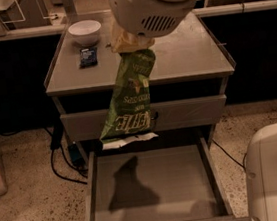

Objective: Place green jalapeno chip bag into middle drawer

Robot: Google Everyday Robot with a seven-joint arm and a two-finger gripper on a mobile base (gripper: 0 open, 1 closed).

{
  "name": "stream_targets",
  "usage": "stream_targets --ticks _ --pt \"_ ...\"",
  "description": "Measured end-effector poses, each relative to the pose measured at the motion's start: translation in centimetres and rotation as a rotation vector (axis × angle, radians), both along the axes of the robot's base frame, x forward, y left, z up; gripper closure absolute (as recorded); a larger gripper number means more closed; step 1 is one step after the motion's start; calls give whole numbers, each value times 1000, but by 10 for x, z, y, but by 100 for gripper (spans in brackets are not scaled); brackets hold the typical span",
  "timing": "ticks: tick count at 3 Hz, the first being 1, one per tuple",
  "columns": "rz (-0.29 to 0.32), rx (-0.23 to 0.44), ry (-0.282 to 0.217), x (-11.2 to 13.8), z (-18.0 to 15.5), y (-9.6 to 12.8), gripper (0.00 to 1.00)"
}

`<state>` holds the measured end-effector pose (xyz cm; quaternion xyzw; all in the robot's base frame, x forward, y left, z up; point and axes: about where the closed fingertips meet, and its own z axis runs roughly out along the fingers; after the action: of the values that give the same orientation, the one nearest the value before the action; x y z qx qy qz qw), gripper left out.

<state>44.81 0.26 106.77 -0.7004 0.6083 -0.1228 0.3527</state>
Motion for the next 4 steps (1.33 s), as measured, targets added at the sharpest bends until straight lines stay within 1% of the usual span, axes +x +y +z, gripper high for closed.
stream_targets --ticks 3,4 --pt "0 2 3 -1 -3 0 100" --pt "-44 6 117 -7 -68 -11 100"
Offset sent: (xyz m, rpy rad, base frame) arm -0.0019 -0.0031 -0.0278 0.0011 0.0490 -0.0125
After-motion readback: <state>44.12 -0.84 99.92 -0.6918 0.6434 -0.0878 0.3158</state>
